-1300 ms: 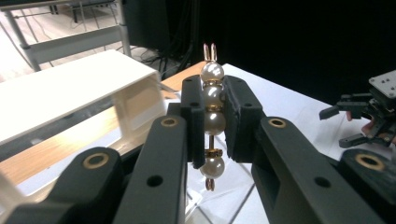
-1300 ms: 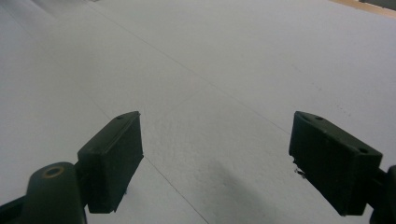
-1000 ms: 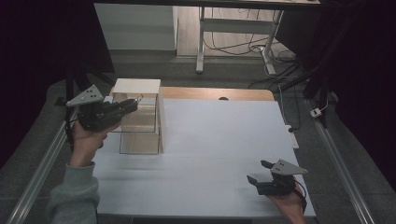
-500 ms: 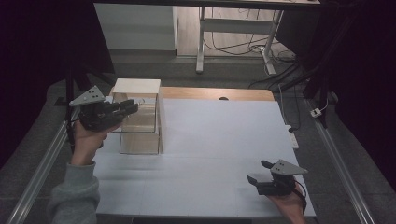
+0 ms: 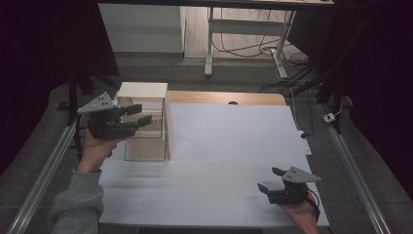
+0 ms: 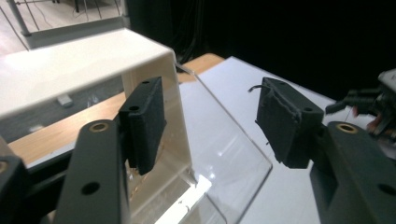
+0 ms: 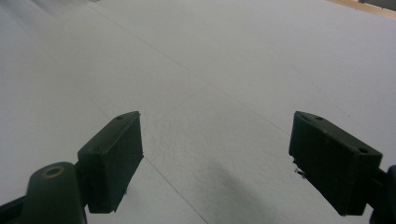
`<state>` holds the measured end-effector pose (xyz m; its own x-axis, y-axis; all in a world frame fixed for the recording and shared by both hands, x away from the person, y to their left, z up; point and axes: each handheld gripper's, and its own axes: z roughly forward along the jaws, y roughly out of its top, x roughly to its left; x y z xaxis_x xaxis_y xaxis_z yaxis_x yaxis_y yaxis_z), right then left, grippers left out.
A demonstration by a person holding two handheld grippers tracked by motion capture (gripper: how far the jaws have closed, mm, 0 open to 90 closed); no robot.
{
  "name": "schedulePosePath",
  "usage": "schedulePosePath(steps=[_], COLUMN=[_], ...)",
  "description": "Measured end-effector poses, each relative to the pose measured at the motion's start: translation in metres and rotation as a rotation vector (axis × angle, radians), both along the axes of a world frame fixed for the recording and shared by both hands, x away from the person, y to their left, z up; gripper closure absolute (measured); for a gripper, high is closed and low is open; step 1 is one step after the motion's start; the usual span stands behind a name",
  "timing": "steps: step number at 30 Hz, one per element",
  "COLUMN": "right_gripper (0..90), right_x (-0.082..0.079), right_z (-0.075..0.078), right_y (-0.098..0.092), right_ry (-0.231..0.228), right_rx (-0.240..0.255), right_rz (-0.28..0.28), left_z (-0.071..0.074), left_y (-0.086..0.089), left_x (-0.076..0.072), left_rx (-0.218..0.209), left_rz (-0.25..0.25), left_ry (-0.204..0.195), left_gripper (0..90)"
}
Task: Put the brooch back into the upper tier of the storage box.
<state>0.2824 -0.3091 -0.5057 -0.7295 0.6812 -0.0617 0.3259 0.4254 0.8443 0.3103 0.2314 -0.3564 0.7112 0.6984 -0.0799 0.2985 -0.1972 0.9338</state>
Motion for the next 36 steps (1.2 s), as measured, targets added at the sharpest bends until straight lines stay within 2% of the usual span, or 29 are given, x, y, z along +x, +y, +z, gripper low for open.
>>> schedulePosePath(steps=[2, 8, 11, 13, 16, 19, 20, 24, 27, 30, 33, 36], right_gripper=[17.0, 17.0, 17.0, 17.0, 17.0, 17.0, 17.0, 17.0, 17.0, 17.0, 17.0, 17.0], right_x=[0.000, -0.001, -0.001, -0.001, -0.001, -0.001, -0.001, -0.001, -0.001, -0.001, -0.001, -0.001], right_z=[0.000, 0.002, 0.002, 0.002, 0.002, 0.002, 0.002, 0.002, 0.002, 0.002, 0.002, 0.002], right_y=[0.000, 0.000, 0.000, -0.001, -0.001, -0.001, -0.001, 0.000, -0.001, -0.001, -0.001, -0.001], right_ry=[0.001, -0.005, -0.006, -0.006, -0.004, -0.007, -0.008, -0.006, -0.007, -0.007, -0.009, -0.008], right_rx=[0.001, 0.002, 0.001, 0.001, 0.008, 0.014, 0.013, 0.006, 0.005, 0.005, 0.005, 0.010], right_rz=[-0.001, -0.001, -0.002, -0.001, 0.003, 0.005, 0.005, 0.002, 0.003, 0.002, 0.004, 0.004], left_z=[-0.002, 0.000, -0.004, -0.008, -0.016, -0.026, -0.029, -0.041, -0.050, -0.061, -0.073, -0.087], left_y=[0.002, 0.001, -0.003, -0.006, -0.009, -0.009, -0.009, -0.011, -0.010, -0.010, -0.008, -0.005], left_x=[-0.004, -0.018, -0.027, -0.033, -0.043, -0.053, -0.056, -0.069, -0.078, -0.084, -0.089, -0.092], left_rx=[-0.013, -0.003, -0.006, 0.007, 0.011, -0.026, -0.026, 0.006, 0.002, 0.017, 0.041, 0.043], left_rz=[0.000, 0.007, -0.001, -0.002, -0.005, -0.011, -0.013, -0.040, -0.040, -0.039, -0.020, 0.003], left_ry=[0.005, -0.019, -0.025, -0.030, -0.036, -0.026, -0.025, -0.014, -0.017, -0.020, -0.022, -0.016], left_gripper=[39.7, 34.2, 31.8, 31.0, 28.6, 27.8, 27.7, 27.3, 27.3, 27.5, 27.5, 27.5])
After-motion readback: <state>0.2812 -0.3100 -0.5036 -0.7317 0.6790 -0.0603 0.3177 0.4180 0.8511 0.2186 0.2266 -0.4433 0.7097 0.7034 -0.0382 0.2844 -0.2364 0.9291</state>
